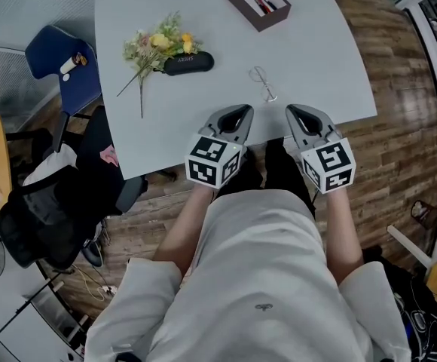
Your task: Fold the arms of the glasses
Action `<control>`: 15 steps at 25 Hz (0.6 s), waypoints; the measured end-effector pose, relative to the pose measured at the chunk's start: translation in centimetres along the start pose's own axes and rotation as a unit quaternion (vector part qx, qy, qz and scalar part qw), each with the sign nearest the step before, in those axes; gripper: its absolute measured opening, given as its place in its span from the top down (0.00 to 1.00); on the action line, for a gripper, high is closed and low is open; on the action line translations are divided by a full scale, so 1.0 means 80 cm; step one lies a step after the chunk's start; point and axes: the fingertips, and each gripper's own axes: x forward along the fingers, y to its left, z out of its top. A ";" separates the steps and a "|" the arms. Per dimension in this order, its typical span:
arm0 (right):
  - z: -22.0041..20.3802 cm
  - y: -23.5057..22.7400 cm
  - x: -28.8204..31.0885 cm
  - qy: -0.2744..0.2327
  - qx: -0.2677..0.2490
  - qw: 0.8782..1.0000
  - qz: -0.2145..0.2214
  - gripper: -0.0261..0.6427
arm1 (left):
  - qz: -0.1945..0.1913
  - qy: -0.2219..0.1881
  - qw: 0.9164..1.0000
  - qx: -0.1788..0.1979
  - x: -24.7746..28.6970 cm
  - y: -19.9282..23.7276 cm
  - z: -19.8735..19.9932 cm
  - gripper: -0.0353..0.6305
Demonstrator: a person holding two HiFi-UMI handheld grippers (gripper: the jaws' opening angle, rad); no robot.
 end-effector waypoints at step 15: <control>0.042 -0.009 -0.018 -0.041 -0.004 0.999 -0.021 0.96 | -0.010 -0.030 0.999 0.034 -0.004 -0.001 0.046 0.91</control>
